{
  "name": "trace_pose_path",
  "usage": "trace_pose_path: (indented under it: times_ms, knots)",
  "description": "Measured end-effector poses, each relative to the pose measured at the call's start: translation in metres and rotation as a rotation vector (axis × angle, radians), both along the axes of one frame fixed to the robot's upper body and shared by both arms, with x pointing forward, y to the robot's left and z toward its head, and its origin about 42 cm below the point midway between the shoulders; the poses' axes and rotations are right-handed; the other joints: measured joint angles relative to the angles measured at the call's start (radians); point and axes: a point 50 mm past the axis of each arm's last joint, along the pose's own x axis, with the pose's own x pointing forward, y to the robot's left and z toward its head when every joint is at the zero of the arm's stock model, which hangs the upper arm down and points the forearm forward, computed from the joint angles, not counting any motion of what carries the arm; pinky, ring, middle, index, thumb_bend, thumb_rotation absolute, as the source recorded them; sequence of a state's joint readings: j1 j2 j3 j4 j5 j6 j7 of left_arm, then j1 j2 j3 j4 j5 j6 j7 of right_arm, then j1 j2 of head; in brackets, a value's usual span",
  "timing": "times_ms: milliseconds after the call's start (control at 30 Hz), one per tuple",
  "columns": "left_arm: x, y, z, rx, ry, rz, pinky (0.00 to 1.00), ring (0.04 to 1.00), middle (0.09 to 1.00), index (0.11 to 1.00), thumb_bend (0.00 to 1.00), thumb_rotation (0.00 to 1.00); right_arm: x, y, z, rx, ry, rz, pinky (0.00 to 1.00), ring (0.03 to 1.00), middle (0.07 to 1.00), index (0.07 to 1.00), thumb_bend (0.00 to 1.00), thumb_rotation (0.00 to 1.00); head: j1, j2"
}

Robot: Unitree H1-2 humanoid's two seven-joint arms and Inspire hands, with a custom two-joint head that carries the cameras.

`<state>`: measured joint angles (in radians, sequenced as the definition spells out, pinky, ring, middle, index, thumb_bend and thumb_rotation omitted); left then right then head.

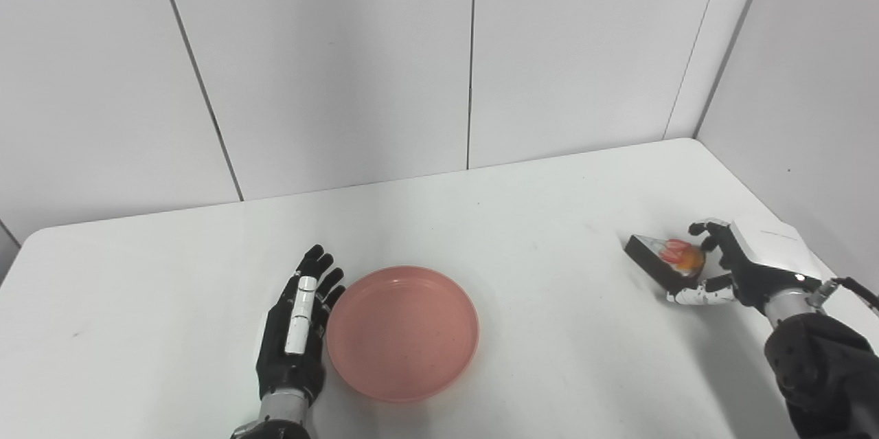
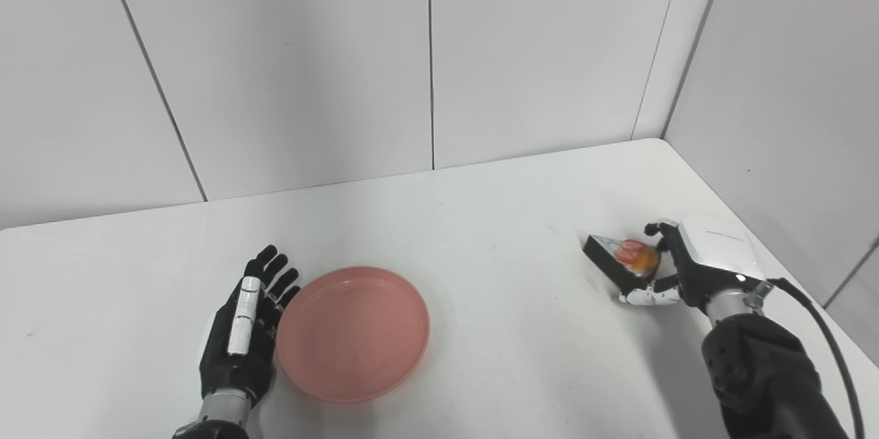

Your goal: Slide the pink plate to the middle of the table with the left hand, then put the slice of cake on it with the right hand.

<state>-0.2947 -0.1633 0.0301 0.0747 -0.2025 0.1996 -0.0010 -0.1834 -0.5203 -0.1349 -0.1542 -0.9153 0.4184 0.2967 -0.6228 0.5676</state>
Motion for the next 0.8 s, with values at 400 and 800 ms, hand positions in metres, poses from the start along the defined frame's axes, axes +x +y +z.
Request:
trace_pose_path:
  times_ms: [400,800]
  knots:
    - [-0.0006,-0.0002,-0.0005,0.000,0.001,-0.001,0.88,0.871,0.898,0.838,0.79,0.69,0.0025,0.0042,-0.0050,-0.011,-0.003,0.018,0.28,0.353,0.437,0.498,0.53,0.00,0.003,0.006]
    - [-0.0007,-0.0003,-0.0006,0.001,0.002,-0.002,0.88,0.863,0.888,0.818,0.79,0.69,0.0031,0.0040,-0.0054,-0.023,0.007,0.024,0.26,0.336,0.416,0.510,0.52,0.00,0.008,0.008]
